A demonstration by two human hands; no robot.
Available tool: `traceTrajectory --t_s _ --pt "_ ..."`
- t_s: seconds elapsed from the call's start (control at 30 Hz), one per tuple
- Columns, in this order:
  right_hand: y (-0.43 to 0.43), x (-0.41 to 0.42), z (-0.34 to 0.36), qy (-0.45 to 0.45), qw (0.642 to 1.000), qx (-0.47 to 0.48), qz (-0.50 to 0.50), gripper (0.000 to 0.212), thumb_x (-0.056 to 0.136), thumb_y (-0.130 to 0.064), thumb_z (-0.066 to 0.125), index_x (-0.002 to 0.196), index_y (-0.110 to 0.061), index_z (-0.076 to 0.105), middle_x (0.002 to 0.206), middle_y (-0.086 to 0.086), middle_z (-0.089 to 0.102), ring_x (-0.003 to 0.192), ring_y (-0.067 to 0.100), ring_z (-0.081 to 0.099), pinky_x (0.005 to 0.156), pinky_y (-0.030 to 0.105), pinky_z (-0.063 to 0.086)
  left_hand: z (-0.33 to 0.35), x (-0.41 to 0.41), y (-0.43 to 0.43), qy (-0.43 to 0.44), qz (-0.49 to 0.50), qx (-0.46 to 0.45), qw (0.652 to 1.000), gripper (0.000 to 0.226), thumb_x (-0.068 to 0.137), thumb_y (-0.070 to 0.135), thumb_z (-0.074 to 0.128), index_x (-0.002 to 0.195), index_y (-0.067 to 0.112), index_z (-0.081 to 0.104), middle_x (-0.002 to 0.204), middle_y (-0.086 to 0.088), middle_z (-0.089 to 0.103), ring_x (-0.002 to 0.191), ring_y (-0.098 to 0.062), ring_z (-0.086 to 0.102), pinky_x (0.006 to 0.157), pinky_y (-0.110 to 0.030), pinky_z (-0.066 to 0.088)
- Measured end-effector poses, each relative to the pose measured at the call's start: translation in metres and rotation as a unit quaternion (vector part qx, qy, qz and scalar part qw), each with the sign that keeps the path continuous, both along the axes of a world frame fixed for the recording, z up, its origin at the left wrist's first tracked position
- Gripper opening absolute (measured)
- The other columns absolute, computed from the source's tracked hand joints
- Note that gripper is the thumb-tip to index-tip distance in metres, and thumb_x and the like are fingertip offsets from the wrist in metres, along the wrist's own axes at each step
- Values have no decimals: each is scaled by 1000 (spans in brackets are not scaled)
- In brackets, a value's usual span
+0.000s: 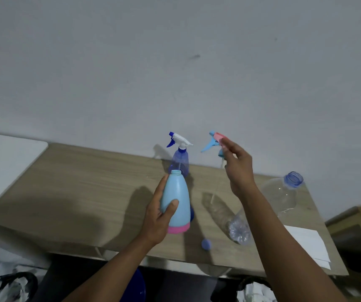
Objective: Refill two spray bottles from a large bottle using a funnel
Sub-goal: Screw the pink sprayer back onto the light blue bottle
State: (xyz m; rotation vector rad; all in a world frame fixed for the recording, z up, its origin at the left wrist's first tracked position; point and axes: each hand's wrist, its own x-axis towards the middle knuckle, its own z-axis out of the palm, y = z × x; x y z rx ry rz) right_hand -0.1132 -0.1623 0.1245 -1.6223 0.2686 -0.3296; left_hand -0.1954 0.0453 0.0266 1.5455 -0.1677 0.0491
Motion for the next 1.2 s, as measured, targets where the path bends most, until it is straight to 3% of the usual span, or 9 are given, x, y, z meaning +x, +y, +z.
traceTrajectory --t_s 0.1,0.27,0.37,0.5,0.67,0.83,1.0,1.1,1.2 --pt "-2 -10 45 -54 999 2 -2 28 97 -20 62 124 -26 69 118 -10 70 77 -7 66 70 17 46 24 -8 -11 -19 -17 -21 999 63 84 49 53 143 39 34 135 43 47 121 11 52 89 -10 47" --pt "-6 -34 104 -127 992 -1 9 29 96 -23 64 124 -27 67 124 -6 69 85 -5 68 73 18 48 44 -22 -21 -27 -44 -32 998 62 88 51 51 147 39 37 143 24 52 123 -6 58 90 -24 52" --pt "-6 -49 131 -168 986 -14 10 27 96 -23 64 123 -28 68 119 -8 71 84 -2 68 69 17 48 57 -35 -27 -41 -57 -38 997 61 88 50 52 146 37 39 148 17 49 126 -6 56 90 -21 50" --pt "-6 -67 155 -198 980 -31 16 27 96 -24 64 122 -30 68 108 -12 71 85 4 69 71 22 48 73 -47 -33 -61 -76 -34 995 59 86 49 52 142 39 39 138 32 52 117 2 60 83 -17 52" --pt "-5 -86 159 -187 979 -55 54 28 96 -22 65 123 -27 68 107 -10 67 91 11 72 75 25 48 92 -56 -37 -68 -90 -33 993 58 84 52 52 141 43 39 135 32 54 116 -3 62 82 -21 54" --pt "-5 -104 144 -152 976 -89 126 20 94 -16 66 111 -24 74 108 4 71 81 12 64 70 33 44 113 -63 -40 -87 -100 -20 991 50 92 45 50 140 44 38 131 38 53 113 1 62 79 -19 54" --pt "-5 -119 137 -107 963 -103 223 20 95 -10 63 109 -17 75 101 2 75 84 4 63 73 14 47 130 -67 -44 -100 -101 -20 990 47 93 32 45 139 41 38 129 34 54 110 1 62 74 -17 54" --pt "-8 -121 132 -102 962 -85 237 22 96 -14 63 110 -24 76 113 1 74 104 25 65 90 36 48 136 -67 -45 -101 -98 -16 990 44 92 35 45 136 40 41 119 37 58 104 -2 64 70 -21 56" --pt "-9 -122 129 -100 962 -68 245 25 97 -14 59 110 -28 76 118 -4 73 115 28 62 98 46 45 138 -67 -45 -100 -94 -13 990 42 92 37 46 134 41 42 114 34 60 101 -5 66 68 -23 57"
